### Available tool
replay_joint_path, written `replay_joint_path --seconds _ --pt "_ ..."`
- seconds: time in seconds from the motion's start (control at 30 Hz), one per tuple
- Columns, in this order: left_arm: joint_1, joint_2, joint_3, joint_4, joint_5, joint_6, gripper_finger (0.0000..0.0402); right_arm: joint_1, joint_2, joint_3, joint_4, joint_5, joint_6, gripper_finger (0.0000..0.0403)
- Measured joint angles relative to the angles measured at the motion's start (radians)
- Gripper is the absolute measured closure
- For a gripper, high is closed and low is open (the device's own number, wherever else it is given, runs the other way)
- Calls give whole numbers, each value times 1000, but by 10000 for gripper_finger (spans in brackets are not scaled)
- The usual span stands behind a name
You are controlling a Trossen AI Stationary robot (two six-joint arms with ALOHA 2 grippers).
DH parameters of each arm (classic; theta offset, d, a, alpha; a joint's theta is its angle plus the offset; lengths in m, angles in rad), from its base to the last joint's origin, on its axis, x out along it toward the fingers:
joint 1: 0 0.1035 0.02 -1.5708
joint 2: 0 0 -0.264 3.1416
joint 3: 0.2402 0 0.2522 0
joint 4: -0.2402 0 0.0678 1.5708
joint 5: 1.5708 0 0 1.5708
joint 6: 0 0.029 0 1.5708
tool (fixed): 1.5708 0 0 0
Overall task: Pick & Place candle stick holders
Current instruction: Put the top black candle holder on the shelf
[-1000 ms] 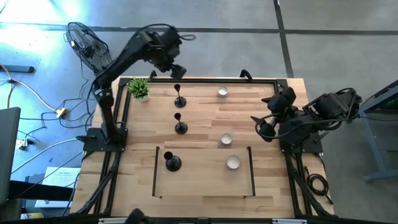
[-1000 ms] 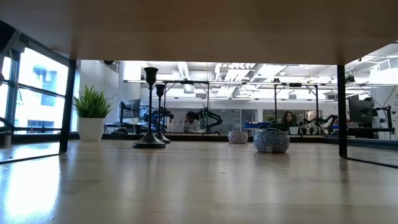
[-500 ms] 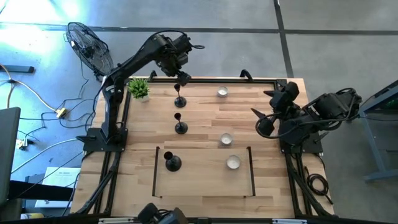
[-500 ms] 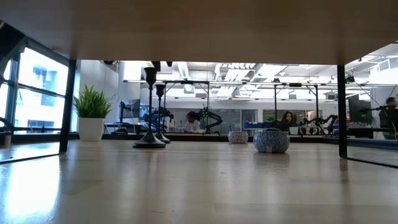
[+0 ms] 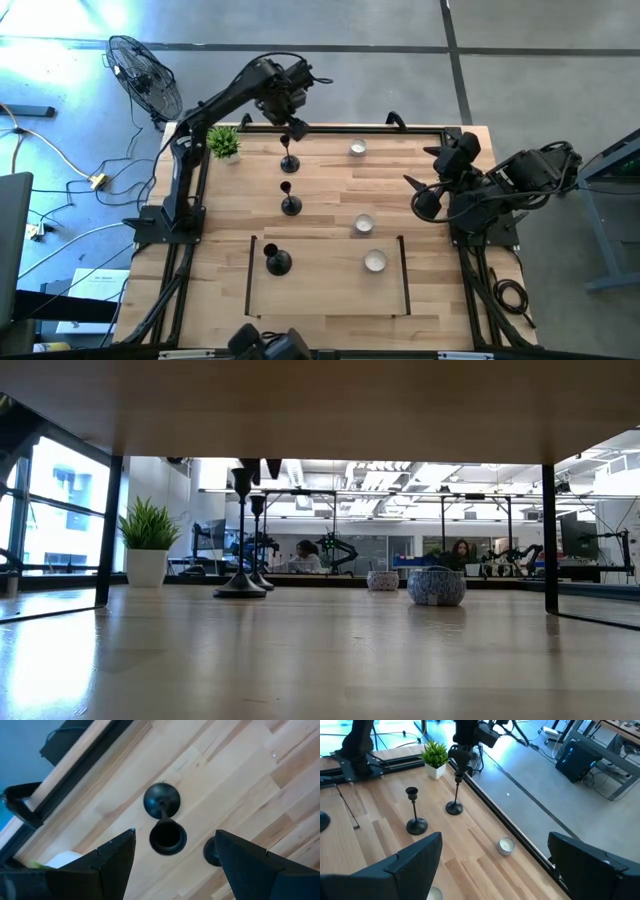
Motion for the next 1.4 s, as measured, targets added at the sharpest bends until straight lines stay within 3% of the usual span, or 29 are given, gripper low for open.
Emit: replay_joint_path --seconds 0.53,0.7,0.97,1.4 --pt "-13 29 -1 1 19 -38 133 0 0 0 0 -53 0 45" --pt "-49 -2 -93 0 37 9 133 0 0 0 0 -48 0 45" --pt "-34 -59 -204 0 -94 23 133 0 0 0 0 -40 -13 45" --pt "-18 -62 -204 43 -43 66 133 0 0 0 0 8 -18 45"
